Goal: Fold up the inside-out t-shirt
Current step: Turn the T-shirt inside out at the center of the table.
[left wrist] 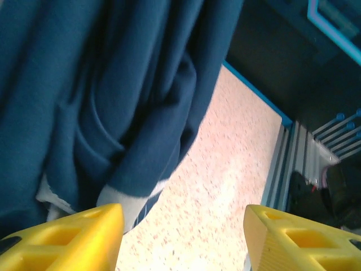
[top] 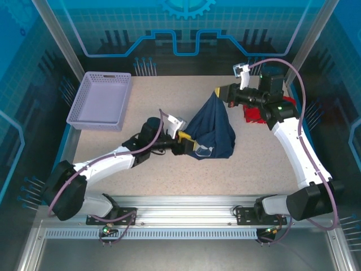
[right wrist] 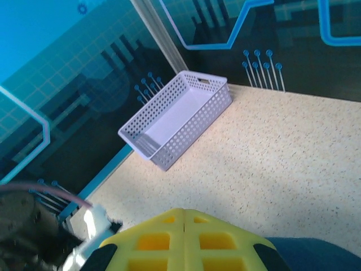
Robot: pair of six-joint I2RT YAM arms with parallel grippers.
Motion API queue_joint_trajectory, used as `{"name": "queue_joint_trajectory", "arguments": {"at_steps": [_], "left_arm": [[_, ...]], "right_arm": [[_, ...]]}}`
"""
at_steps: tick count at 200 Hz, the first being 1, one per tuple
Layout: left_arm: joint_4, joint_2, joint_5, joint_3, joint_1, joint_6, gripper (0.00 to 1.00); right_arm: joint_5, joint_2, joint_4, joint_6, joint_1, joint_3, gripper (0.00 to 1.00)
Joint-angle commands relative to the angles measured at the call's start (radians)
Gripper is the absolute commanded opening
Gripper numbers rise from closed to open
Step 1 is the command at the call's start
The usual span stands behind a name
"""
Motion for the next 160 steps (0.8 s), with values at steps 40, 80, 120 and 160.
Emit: {"name": "queue_joint_trajectory", "arguments": {"at_steps": [40,80,120,160], "left_arm": [[-0.105,0.226,-0.003,0.297,0.011,0.056,0.61],[-0.140,0.339,0.009,0.450,0.019,0.050,0.26],[-0.140,0.141,0.057,0.445,0.037,-0.156,0.00],[-0.226,-0.012,-0.004,0.449,0.033,-0.380,0.00]], "right_arm": [[-0.069,0.010,0.004,-0.029,-0.006,-0.004,0.00],[-0.055,-0.001,-0.007,-0.048,-0.005,-0.029,0.00],[0.325,-0.055,-0.149,-0.163,0.031,-0.080,0.00],[0.554,-0.051,-0.182,-0.227,0.147,-0.083,0.18]]}}
